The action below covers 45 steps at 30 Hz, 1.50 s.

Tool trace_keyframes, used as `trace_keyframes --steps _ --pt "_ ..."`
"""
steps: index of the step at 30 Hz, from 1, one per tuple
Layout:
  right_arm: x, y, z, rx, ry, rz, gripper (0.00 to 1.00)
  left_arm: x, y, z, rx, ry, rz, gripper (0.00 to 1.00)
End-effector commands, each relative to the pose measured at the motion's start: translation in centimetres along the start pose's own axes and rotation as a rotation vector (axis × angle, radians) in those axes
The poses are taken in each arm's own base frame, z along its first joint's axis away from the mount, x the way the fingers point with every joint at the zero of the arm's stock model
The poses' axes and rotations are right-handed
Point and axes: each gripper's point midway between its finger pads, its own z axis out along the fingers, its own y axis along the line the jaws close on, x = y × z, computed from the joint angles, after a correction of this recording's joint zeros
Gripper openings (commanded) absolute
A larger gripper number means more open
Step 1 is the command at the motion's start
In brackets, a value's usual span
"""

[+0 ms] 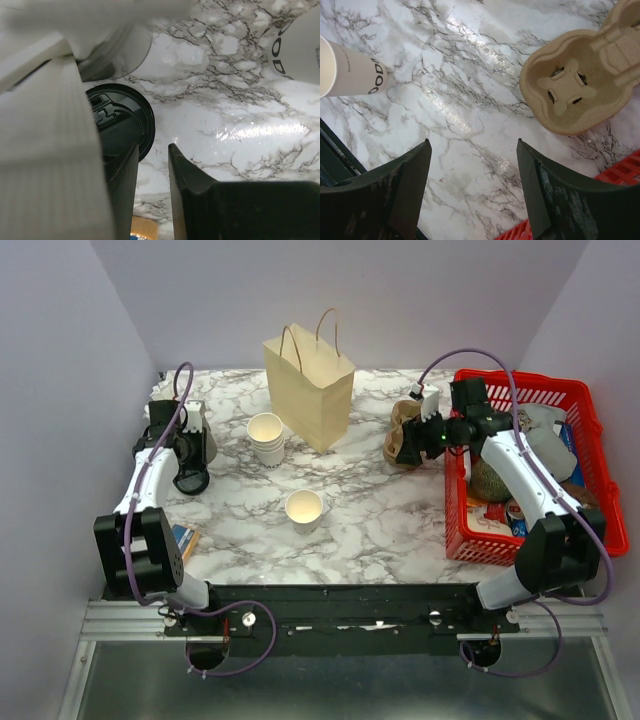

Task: Pack the takeout coffee

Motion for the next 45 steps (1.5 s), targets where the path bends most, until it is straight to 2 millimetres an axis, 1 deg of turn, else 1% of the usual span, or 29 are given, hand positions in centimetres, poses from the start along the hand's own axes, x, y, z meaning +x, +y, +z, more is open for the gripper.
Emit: trace_keyframes --steps 1,8,13,16,21,25,26,29,33,39,40,45 --pt "-0.3 0.2 -0.5 0.024 -0.023 -0.036 0.78 -1.0 0.9 1.2 -0.064 -0.040 -0.052 0.38" --pt "-0.2 0.1 -0.5 0.026 -0.022 -0.035 0.79 0.4 1.1 2.7 -0.098 0.007 -0.032 0.39" --pt "0.0 0.1 -0.5 0.028 -0.015 -0.035 0.79 0.8 0.7 3.3 -0.097 0.014 -0.015 0.38" --pt "0.2 -0.1 -0.4 0.031 -0.011 -0.035 0.79 1.0 0.8 3.6 -0.103 0.024 -0.025 0.38" --pt "0.1 -0.1 -0.4 0.035 -0.012 -0.037 0.79 1.4 0.2 4.0 -0.093 0.028 0.006 0.37" --pt "0.3 -0.1 -0.4 0.039 -0.009 -0.040 0.79 1.5 -0.1 3.7 -0.094 0.020 0.029 0.37" --pt "0.3 -0.2 -0.4 0.041 -0.009 -0.041 0.79 1.1 -0.1 3.3 -0.100 0.003 0.038 0.37" --pt "0.5 -0.1 -0.5 0.042 -0.007 -0.042 0.79 1.3 -0.4 2.7 -0.098 -0.010 0.059 0.37" --pt "0.7 -0.1 -0.4 0.037 -0.005 -0.037 0.79 3.1 -0.3 2.9 -0.107 0.028 0.070 0.36" --pt "0.4 -0.2 -0.4 0.038 -0.008 -0.040 0.79 4.2 -0.5 2.7 -0.103 0.029 0.117 0.35" --pt "0.4 -0.1 -0.4 0.038 -0.009 -0.041 0.79 4.2 0.1 2.6 -0.130 0.031 0.139 0.35" --pt "0.4 -0.1 -0.4 0.034 -0.010 -0.038 0.79 3.7 0.4 2.7 -0.144 -0.001 0.204 0.36"
